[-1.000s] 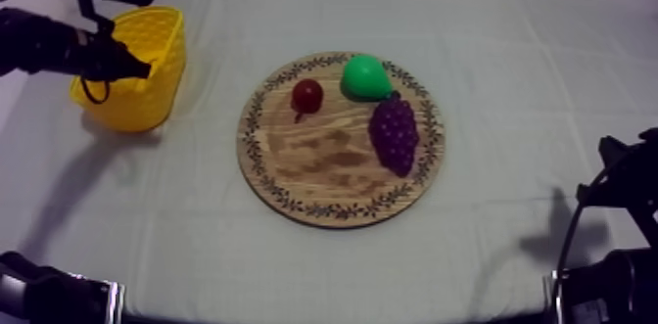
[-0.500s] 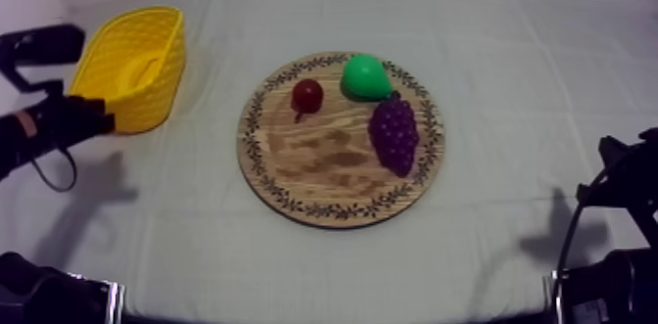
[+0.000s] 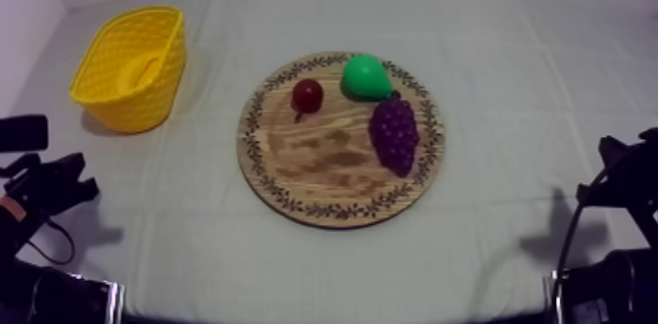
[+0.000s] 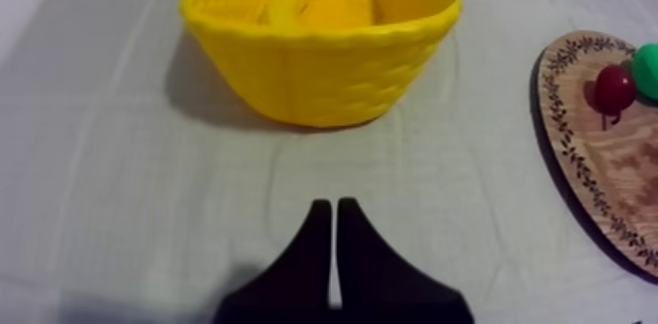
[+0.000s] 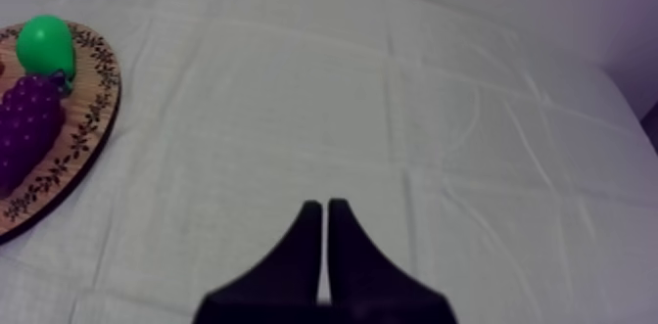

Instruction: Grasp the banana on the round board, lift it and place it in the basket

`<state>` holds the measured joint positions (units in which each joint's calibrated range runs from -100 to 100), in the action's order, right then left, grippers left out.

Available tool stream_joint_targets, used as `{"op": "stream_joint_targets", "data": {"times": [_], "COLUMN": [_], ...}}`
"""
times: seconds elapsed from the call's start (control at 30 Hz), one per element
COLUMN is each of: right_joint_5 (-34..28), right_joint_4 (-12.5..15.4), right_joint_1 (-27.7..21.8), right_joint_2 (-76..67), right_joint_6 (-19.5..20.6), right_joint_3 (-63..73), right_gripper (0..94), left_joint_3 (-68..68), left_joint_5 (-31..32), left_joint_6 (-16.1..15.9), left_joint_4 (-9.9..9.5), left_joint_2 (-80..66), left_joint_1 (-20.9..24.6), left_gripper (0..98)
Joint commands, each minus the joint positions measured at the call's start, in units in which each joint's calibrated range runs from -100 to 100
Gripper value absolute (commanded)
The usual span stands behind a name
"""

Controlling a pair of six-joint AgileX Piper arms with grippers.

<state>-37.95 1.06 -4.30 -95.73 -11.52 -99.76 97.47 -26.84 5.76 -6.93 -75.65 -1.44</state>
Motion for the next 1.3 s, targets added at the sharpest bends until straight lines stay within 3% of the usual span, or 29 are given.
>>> {"op": "stream_joint_targets", "data": {"times": [0.0, 0.23, 0.7, 0.97, 1.17, 1.27], "right_joint_5": [0.0, 0.0, 0.0, 0.0, 0.0, 0.0], "right_joint_4": [0.0, 0.0, 0.0, 0.0, 0.0, 0.0], "right_joint_1": [0.0, 0.0, 0.0, 0.0, 0.0, 0.0], "right_joint_2": [0.0, 0.0, 0.0, 0.0, 0.0, 0.0], "right_joint_6": [0.0, 0.0, 0.0, 0.0, 0.0, 0.0], "right_joint_3": [0.0, 0.0, 0.0, 0.0, 0.0, 0.0], "right_gripper": [0.3, 0.3, 0.3, 0.3, 0.3, 0.3], "left_joint_3": [1.0, 1.5, 0.5, 0.6, 1.6, 1.8], "left_joint_5": [-1.4, -6.4, -11.5, -11.7, -8.3, -7.6], "left_joint_6": [-2.2, -5.5, -7.7, -5.1, 3.4, 5.4], "left_joint_4": [1.75, 4.48, 5.09, 5.1, 5.02, 5.01], "left_joint_2": [-6.1, -13.0, -22.1, -24.1, -24.3, -24.3], "left_joint_1": [0.6, 1.4, 1.0, -0.9, -1.6, -1.7], "left_gripper": [0.1, 0.1, 1.8, 0.2, 0.1, 0.1]}}
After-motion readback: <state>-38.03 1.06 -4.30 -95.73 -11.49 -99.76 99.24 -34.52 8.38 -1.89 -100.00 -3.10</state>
